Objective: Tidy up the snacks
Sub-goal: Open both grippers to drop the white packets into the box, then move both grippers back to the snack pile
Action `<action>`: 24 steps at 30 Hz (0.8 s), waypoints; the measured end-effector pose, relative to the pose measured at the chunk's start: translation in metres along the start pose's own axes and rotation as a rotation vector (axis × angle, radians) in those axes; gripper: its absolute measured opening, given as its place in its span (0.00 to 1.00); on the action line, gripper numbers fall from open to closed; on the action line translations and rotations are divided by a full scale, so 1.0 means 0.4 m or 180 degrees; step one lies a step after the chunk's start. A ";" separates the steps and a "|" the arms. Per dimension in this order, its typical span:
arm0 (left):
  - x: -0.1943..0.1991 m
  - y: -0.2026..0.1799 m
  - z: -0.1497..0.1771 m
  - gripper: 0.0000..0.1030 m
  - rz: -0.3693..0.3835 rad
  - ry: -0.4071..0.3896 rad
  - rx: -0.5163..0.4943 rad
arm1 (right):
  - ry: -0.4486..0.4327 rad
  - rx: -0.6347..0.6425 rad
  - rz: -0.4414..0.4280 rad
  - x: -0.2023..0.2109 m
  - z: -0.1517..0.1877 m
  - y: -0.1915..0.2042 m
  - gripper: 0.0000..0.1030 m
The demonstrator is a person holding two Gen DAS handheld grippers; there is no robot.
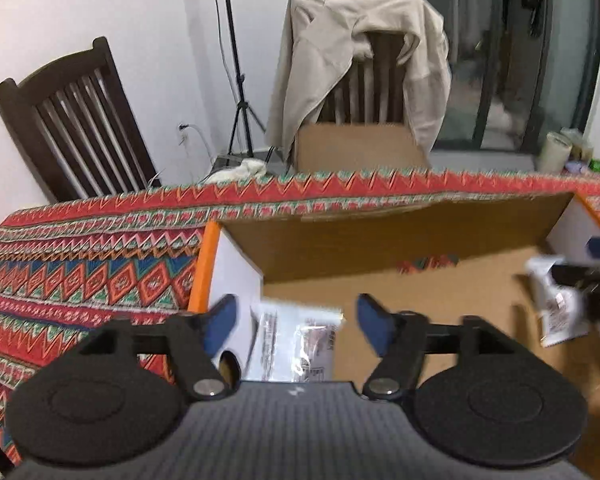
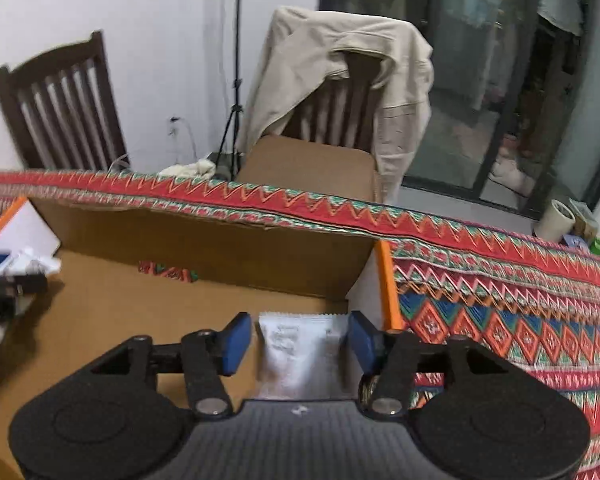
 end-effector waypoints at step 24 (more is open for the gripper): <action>1.040 0.066 0.237 1.00 0.0275 -0.1495 0.0463 | -0.1600 -0.0159 -0.0374 0.942 0.221 -0.015 1.00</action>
Point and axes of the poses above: each gripper's, at about its wrist camera, not at the fingertips, and x roughly against the way its jaws point, y to its left, z to its underside, the point moved 2 cm from there along -x, roughly the way its jaws point, and after that the axes turned 14 degrees about -y, right-handed, at the moved point
